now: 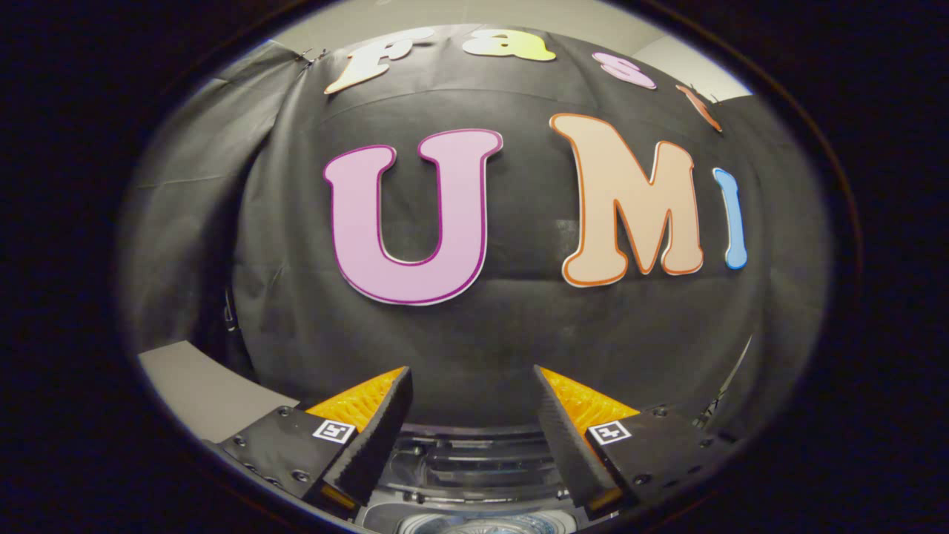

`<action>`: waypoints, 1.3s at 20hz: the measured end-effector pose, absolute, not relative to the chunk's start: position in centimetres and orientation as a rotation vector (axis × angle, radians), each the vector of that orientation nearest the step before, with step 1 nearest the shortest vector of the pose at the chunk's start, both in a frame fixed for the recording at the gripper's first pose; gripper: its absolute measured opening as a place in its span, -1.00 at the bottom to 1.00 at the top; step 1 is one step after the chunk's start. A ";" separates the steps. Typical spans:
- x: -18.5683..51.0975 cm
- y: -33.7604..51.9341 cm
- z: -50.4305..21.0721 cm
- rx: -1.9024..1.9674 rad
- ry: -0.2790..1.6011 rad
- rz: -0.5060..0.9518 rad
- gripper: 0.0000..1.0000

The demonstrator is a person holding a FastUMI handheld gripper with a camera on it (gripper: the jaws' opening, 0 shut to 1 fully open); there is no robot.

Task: Put the clothes into the washing machine and then close the washing machine lid.

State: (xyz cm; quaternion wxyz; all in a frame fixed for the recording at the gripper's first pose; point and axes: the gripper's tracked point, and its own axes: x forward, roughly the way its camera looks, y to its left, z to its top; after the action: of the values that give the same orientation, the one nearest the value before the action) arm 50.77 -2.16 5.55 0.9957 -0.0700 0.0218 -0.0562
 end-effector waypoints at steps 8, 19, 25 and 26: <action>54.2 -5.5 1.2 -0.138 0.076 -0.188 0.97; 52.1 -5.5 -0.1 -0.137 0.030 -0.191 0.97; 50.2 -5.2 0.0 -0.135 0.017 -0.189 0.97; 49.8 -5.2 0.0 -0.134 0.013 -0.188 0.97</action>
State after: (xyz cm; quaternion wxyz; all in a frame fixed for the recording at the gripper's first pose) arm 49.81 -5.21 -0.04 0.9933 -0.0671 0.0066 -0.0936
